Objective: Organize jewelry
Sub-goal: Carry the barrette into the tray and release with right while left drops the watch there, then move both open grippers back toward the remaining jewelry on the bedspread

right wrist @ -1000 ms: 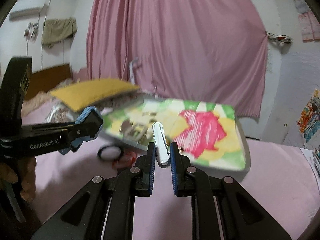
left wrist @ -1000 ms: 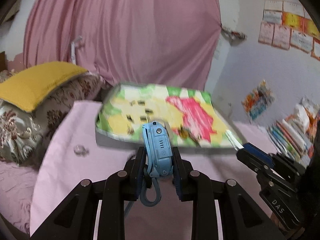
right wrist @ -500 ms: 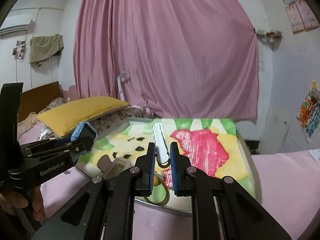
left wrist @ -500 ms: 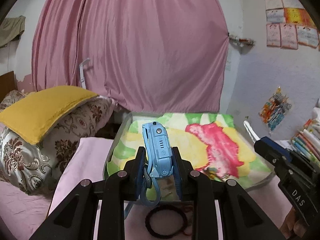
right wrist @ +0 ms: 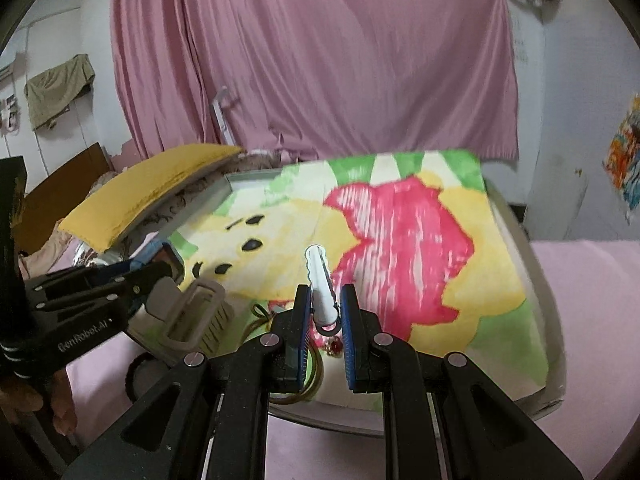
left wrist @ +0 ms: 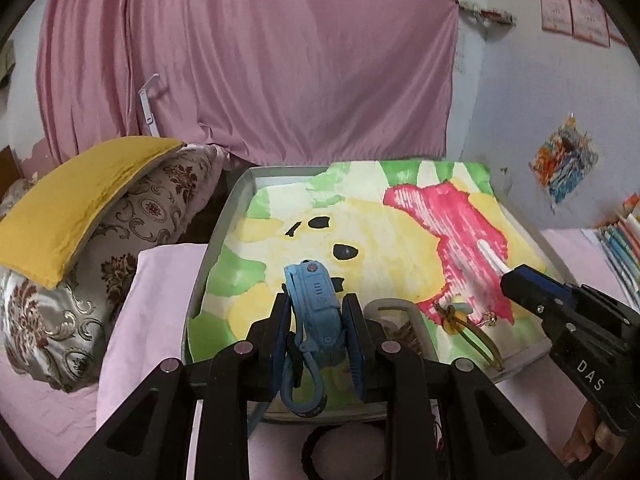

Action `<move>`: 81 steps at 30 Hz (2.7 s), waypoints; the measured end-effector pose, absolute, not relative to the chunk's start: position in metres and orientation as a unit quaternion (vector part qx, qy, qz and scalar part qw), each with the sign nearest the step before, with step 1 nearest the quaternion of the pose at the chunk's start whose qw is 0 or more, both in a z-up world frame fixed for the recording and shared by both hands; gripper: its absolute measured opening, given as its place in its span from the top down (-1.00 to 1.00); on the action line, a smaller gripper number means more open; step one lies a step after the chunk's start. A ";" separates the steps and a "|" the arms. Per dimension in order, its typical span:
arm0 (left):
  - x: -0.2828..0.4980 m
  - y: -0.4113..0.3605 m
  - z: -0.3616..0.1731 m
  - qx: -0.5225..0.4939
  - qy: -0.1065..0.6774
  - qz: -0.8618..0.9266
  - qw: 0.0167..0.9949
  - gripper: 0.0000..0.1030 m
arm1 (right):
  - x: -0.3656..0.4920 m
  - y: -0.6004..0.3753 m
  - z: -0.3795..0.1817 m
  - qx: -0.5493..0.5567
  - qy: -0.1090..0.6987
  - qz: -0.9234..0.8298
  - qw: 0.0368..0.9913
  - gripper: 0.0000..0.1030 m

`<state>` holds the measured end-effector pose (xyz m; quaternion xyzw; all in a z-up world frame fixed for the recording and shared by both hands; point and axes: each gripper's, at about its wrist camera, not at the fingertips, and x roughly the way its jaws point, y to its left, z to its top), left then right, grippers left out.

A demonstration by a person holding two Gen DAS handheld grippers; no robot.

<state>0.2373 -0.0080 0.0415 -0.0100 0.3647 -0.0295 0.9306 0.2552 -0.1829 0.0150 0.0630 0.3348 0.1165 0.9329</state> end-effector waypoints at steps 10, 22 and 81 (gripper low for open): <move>0.250 0.002 0.038 -0.022 0.400 -0.028 0.916 0.50 | 0.267 -0.185 -0.001 0.094 0.389 0.133 0.907 0.74; 0.234 0.006 0.038 -0.050 0.377 -0.045 0.924 -0.15 | 0.255 -0.190 0.004 0.094 0.378 0.119 0.913 0.45; 0.167 0.089 0.008 -0.098 0.414 -0.001 0.905 -0.83 | 0.182 -0.125 0.010 -0.044 0.376 0.129 0.916 -0.91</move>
